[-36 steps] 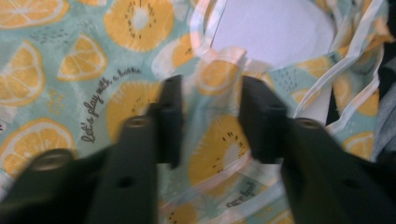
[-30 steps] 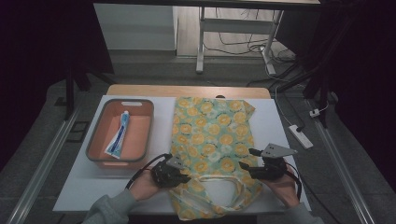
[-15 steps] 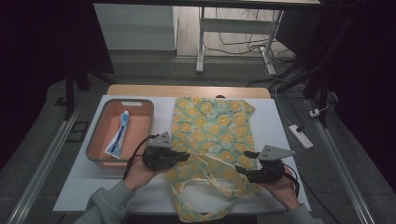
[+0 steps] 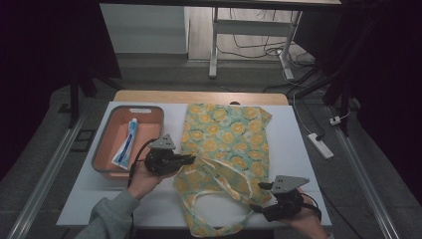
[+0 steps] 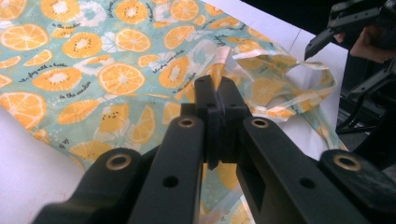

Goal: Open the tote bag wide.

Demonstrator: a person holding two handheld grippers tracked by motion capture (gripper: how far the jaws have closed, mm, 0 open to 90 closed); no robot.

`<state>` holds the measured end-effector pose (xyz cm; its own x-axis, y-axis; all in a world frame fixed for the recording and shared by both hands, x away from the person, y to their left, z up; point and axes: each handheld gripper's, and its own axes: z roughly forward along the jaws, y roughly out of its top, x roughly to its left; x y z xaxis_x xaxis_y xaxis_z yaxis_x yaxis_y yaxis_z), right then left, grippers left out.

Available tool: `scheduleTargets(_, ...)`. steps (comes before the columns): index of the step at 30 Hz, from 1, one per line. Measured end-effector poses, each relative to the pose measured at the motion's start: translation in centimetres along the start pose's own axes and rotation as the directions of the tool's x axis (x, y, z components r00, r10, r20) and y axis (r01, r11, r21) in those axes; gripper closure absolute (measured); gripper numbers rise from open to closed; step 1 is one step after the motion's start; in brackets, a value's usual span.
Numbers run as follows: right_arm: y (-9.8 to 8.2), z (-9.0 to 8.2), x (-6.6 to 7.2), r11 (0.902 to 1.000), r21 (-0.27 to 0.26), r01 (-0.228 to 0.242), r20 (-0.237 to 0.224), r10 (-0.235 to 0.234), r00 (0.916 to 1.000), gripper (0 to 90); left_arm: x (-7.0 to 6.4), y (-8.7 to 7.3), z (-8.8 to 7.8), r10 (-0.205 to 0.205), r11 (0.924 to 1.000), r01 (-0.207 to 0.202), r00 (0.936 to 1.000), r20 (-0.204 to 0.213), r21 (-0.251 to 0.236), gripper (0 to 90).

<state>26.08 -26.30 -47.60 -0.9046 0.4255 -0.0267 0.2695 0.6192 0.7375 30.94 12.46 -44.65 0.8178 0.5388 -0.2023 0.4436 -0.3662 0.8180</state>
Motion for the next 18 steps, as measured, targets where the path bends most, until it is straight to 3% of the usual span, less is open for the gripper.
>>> scheduleTargets(5, -0.3, 1.1, -0.1, 0.999, 0.039, 0.02, 0.034, -0.021, 0.9992, 29.6, 0.3, 0.0, 0.0, -0.013, 0.9999, 0.013, 0.9998, 0.014, -0.006, 88.8)
scheduleTargets(6, -0.1, 1.8, -0.2, 0.9957, 0.078, 0.051, 0.08, -0.057, 0.9951, 41.0, 0.3, 0.0, 0.0, -0.014, 0.9999, 0.014, 0.9998, 0.015, -0.006, 88.7)
scheduleTargets(7, -0.1, 1.8, -0.2, 0.9957, 0.078, 0.051, 0.08, -0.057, 0.9951, 41.0, 0.3, 0.0, 0.0, -0.014, 0.9999, 0.014, 0.9998, 0.015, -0.006, 88.7)
scheduleTargets(8, 0.3, 2.1, -0.6, 0.9947, 0.084, 0.06, 0.112, -0.069, 0.9913, 63.7, 0.3, 0.0, 0.0, -0.012, 0.9999, 0.012, 0.9998, 0.017, -0.006, 88.7)
scheduleTargets(9, 0.3, 2.1, -0.6, 0.9947, 0.084, 0.06, 0.112, -0.069, 0.9913, 63.7, 0.3, 0.0, 0.0, -0.012, 0.9999, 0.012, 0.9998, 0.017, -0.006, 88.7)
scheduleTargets(10, 0.8, 2.2, -1.0, 0.9938, 0.094, 0.059, 0.118, -0.07, 0.9905, 83.8, 0.2, 0.1, -0.1, -0.013, 0.9998, 0.013, 0.9997, 0.019, -0.014, 88.7)
scheduleTargets(11, 0.8, 2.2, -1.0, 0.9938, 0.094, 0.059, 0.118, -0.07, 0.9905, 83.8, 0.2, 0.1, -0.1, -0.013, 0.9998, 0.013, 0.9997, 0.019, -0.014, 88.7)
scheduleTargets(12, 1.6, 2.1, -1.2, 0.9931, 0.088, 0.078, 0.12, -0.088, 0.9889, 89.1, 0.2, 0.2, -0.3, -0.011, 0.9997, 0.011, 0.9998, 0.017, -0.021, 88.7)
scheduleTargets(14, 2.7, 1.5, -1.1, 0.9965, 0.032, 0.078, 0.078, -0.08, 0.9937, 89.4, 0.2, 0.3, -0.5, -0.011, 0.9995, 0.011, 0.9999, 0.01, -0.03, 88.7)
scheduleTargets(15, 2.7, 1.5, -1.1, 0.9965, 0.032, 0.078, 0.078, -0.08, 0.9937, 89.4, 0.2, 0.3, -0.5, -0.011, 0.9995, 0.011, 0.9999, 0.01, -0.03, 88.7)
scheduleTargets(16, 4.2, 0.5, -0.7, 0.9948, -0.034, 0.096, 0.059, -0.093, 0.9939, 89.4, 0.4, 0.6, -0.7, -0.013, 0.9991, 0.013, 0.9999, -0.003, -0.041, 88.7)
scheduleTargets(17, 4.2, 0.5, -0.7, 0.9948, -0.034, 0.096, 0.059, -0.093, 0.9939, 89.4, 0.4, 0.6, -0.7, -0.013, 0.9991, 0.013, 0.9999, -0.003, -0.041, 88.7)
scheduleTargets(18, 5.6, -0.5, -0.2, 0.9886, -0.087, 0.123, 0.06, -0.118, 0.9912, 89.4, 0.7, 0.8, -0.8, -0.015, 0.9986, 0.014, 0.9998, -0.012, -0.05, 88.7)
